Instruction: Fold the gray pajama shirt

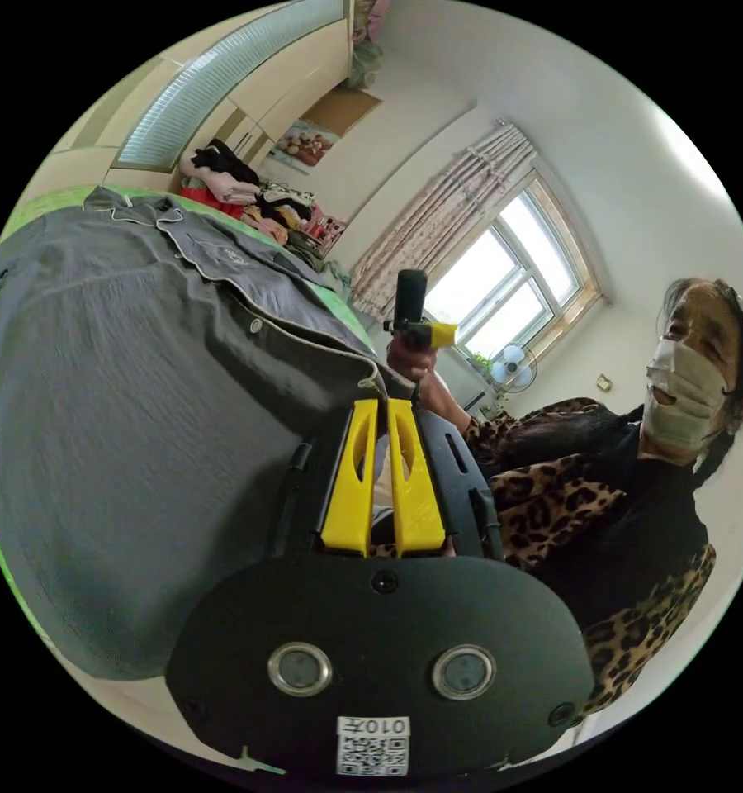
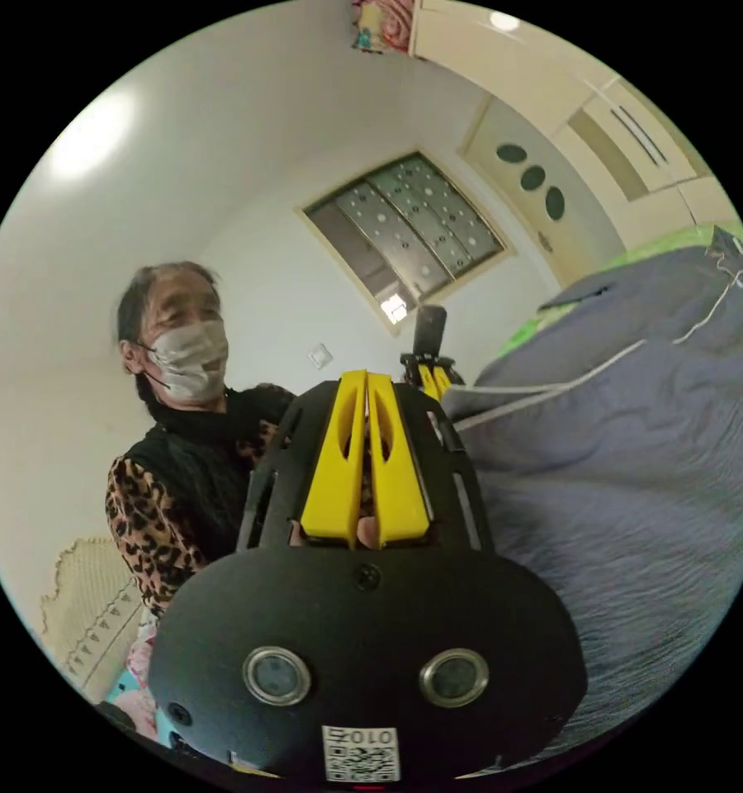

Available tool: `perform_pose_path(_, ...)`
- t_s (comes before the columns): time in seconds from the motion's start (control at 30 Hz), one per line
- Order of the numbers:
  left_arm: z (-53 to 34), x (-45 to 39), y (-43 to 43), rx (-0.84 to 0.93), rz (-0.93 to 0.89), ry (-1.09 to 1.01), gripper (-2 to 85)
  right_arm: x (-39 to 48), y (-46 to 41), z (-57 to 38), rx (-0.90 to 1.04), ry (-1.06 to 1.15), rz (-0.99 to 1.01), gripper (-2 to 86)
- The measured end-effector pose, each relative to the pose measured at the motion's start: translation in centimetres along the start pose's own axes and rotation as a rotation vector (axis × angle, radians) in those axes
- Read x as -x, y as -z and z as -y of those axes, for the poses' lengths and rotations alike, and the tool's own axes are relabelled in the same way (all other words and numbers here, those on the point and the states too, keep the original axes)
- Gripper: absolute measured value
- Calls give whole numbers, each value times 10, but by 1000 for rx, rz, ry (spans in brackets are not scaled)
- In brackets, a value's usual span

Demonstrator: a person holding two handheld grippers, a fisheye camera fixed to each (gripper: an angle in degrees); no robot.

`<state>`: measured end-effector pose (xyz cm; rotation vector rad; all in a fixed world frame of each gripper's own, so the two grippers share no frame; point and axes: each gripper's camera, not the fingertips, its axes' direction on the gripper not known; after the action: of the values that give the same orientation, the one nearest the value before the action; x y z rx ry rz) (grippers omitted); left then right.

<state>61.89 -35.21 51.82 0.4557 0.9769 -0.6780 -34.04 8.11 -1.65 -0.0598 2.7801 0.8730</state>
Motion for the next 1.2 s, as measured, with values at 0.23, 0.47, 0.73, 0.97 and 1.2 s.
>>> perform_pose_path(0.23, 13, 2, -66, 272, 31, 0, 5, -2, -27, 14, 44, -126, -223, 28)
perform_pose_path(0.47, 4, 13, -21, 145, -66, 4, 5, -4, -68, -18, 51, -376, -528, 78)
perform_pose_path(0.73, -4, 29, 14, 62, -118, 35, 5, 39, -176, -22, 200, -301, -839, 105)
perform_pose_path(0.97, -6, 38, 29, 31, -136, 61, 6, 58, -262, -20, 306, -168, -1050, 98)
perform_pose_path(1.2, -8, 37, 35, 26, -121, 69, 6, 61, -314, -23, 405, -101, -1176, 80)
